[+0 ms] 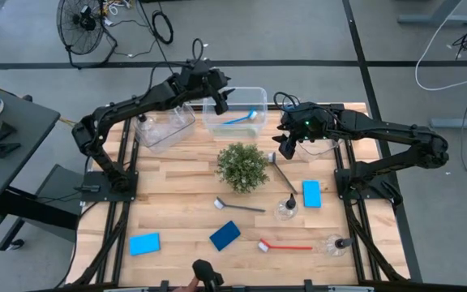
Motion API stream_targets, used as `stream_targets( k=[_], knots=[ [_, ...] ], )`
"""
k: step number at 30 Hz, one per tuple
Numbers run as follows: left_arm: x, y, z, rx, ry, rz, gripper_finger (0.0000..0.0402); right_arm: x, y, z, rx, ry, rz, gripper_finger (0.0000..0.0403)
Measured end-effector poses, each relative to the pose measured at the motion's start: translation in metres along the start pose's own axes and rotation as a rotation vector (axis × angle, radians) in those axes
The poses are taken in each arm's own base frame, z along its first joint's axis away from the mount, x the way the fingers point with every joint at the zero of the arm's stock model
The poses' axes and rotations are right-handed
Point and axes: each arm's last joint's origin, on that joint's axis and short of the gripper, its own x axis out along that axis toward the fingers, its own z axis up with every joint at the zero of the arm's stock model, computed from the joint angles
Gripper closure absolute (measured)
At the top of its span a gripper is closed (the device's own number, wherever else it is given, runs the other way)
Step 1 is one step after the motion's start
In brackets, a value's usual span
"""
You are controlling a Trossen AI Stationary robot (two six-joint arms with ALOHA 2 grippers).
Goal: Pick & Place Kitchen Sink Supplies
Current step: Put the blue sponge into the right transparent bin
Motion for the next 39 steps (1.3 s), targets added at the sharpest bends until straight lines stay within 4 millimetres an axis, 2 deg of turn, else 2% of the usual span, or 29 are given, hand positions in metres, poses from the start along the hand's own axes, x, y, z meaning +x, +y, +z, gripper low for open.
stream_targets(
  k=[8, 16, 21, 39],
  knots=[
    [-0.037, -0.003, 0.024, -0.092, -0.075, 0.014, 0.0204, 0.0, 0.0, 0.0, 0.0, 0.001, 0.009, 0.019],
    [-0.072, -0.017, 0.04, -0.089, -0.091, -0.047, 0.0204, 0.0, 0.0, 0.0, -0.031, 0.002, 0.009, 0.019],
    [-0.094, -0.031, 0.045, -0.123, -0.074, -0.122, 0.0204, 0.0, 0.0, 0.0, -0.031, 0.002, 0.009, 0.019],
    [-0.161, -0.095, 0.063, -0.058, -0.084, -0.441, 0.0204, 0.0, 0.001, 0.0, -0.023, 0.002, 0.012, 0.019]
  ],
)
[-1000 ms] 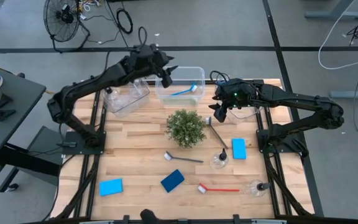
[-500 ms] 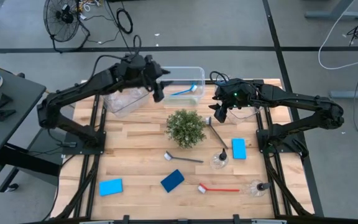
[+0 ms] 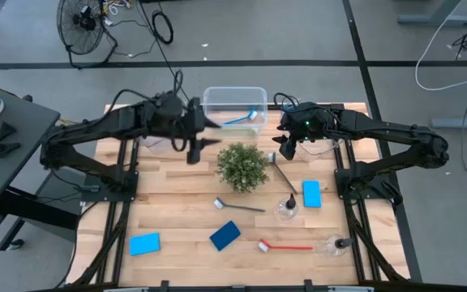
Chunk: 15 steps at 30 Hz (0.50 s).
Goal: Pick & Place Kitchen Sink Supplies
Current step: Put the blue sponge into the right transparent bin
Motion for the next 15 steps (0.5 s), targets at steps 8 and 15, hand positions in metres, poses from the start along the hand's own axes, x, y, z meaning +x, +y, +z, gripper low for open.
stream_targets(
  k=[8, 15],
  knots=[
    [-0.005, -0.035, -0.022, 0.024, 0.262, -0.214, 0.0204, 0.0, 0.002, 0.0, -0.008, 0.011, 0.084, 0.019],
    [-0.018, -0.055, -0.044, -0.009, 0.537, -0.294, 0.0204, 0.0, 0.003, 0.0, 0.048, 0.015, 0.094, 0.019]
  ],
)
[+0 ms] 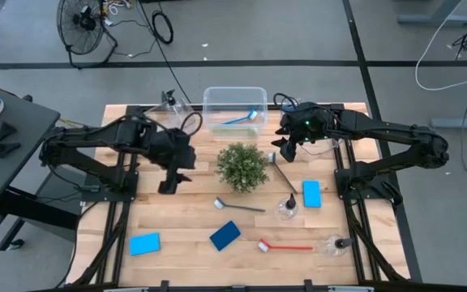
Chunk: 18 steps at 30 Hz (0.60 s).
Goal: Pick & Place Kitchen Sink Supplies
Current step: Put the blue sponge into the right transparent bin
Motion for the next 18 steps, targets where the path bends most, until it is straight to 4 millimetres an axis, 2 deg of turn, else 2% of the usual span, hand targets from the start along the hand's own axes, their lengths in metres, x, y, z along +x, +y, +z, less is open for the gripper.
stream_targets(
  k=[5, 12, 18],
  knots=[
    [0.001, -0.015, -0.011, 0.001, 0.13, -0.038, 0.0204, 0.0, 0.0, 0.0, 0.005, 0.0, 0.0, 0.019],
    [0.003, -0.031, -0.014, 0.021, 0.16, -0.069, 0.0204, 0.0, 0.0, 0.0, 0.008, 0.001, -0.001, 0.019],
    [0.029, -0.043, -0.032, -0.019, 0.267, -0.08, 0.0204, 0.0, 0.0, 0.0, 0.005, 0.0, -0.001, 0.019]
  ],
)
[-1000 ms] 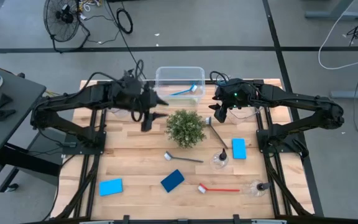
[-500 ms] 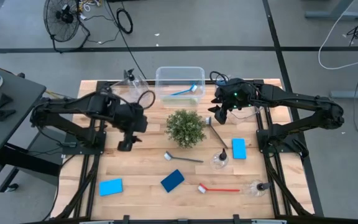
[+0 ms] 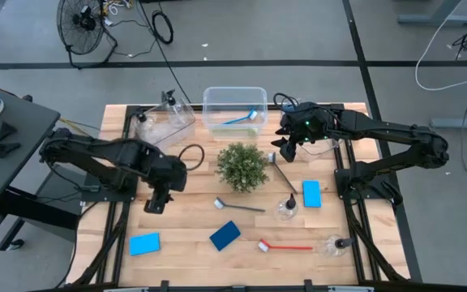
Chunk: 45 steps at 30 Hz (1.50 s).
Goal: Pick & Place Kitchen Sink Supplies
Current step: Put the blue sponge into the right transparent bin
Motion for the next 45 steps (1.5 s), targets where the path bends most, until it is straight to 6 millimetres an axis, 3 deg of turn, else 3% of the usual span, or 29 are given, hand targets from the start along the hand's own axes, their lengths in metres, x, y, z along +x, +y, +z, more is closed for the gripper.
stream_targets(
  k=[6, 14, 18, 25, 31, 38, 45],
  knots=[
    [0.04, -0.011, -0.016, -0.103, 0.11, -0.048, 0.0204, 0.0, 0.0, 0.0, -0.016, 0.001, 0.003, 0.019],
    [0.098, -0.043, -0.05, -0.221, 0.25, -0.187, 0.0205, 0.0, 0.0, 0.0, -0.062, 0.002, 0.008, 0.019],
    [0.117, -0.058, -0.068, -0.28, 0.284, -0.185, 0.0204, 0.0, 0.0, 0.0, -0.076, 0.001, 0.008, 0.019],
    [0.13, -0.081, -0.089, -0.346, 0.25, -0.081, 0.0205, 0.0, 0.0, 0.0, -0.077, 0.001, 0.008, 0.019],
    [0.141, -0.098, -0.101, -0.42, 0.169, -0.108, 0.0204, 0.0, 0.0, 0.0, -0.077, 0.0, 0.008, 0.019],
    [0.151, -0.104, -0.122, -0.528, 0.185, -0.052, 0.0204, 0.0, 0.001, 0.004, -0.076, -0.039, 0.013, 0.019],
    [0.157, -0.107, -0.13, -0.508, 0.164, -0.068, 0.0205, 0.0, 0.001, 0.004, -0.076, -0.042, 0.014, 0.019]
  ],
)
